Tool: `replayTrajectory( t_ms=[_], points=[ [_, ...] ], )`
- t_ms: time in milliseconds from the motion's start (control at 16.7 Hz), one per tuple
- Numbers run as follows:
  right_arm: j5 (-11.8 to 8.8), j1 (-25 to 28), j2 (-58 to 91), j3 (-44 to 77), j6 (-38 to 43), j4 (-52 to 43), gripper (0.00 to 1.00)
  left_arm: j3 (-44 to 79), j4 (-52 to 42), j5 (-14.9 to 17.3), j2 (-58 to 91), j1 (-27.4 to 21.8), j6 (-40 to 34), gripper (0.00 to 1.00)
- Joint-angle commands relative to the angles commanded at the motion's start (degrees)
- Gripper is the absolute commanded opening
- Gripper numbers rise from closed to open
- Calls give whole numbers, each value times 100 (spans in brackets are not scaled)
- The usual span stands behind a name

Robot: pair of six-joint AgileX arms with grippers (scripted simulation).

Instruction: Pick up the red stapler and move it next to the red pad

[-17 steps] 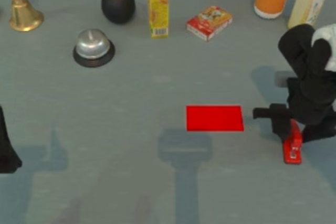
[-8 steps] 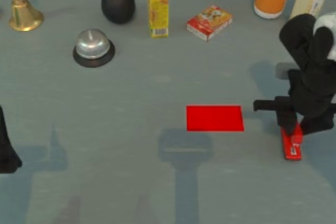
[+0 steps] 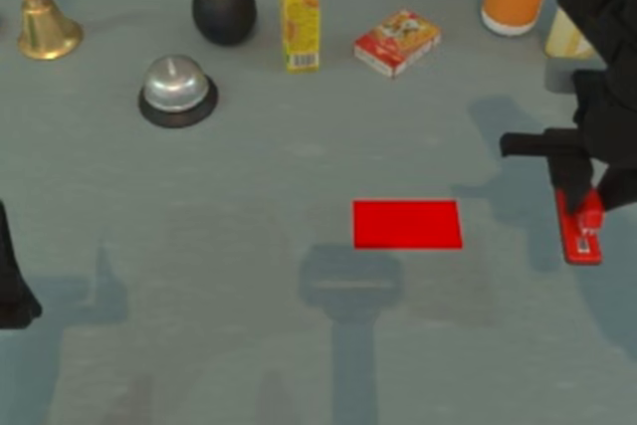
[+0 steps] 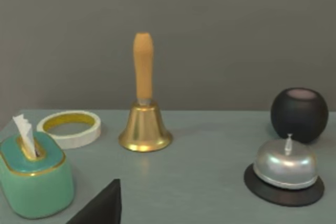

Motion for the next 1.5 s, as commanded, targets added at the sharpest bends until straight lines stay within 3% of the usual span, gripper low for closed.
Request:
replayTrajectory(
  t_ms=[360,540,780,1260,1500],
  points=[
    [-1,3,63,57,-65,-21,0,0,0,0,0,0,0,100],
    [9,140,373,521,-617,-228,0,0,0,0,0,0,0,100],
    [32,442,1074,1582,-2105,-705,0,0,0,0,0,0,0,100],
    [83,1180,2573,3969,-6258,-1756,0,0,0,0,0,0,0,100],
    [109,1421,2943,4747,-7480,-2013,0,0,0,0,0,0,0,100]
  ],
)
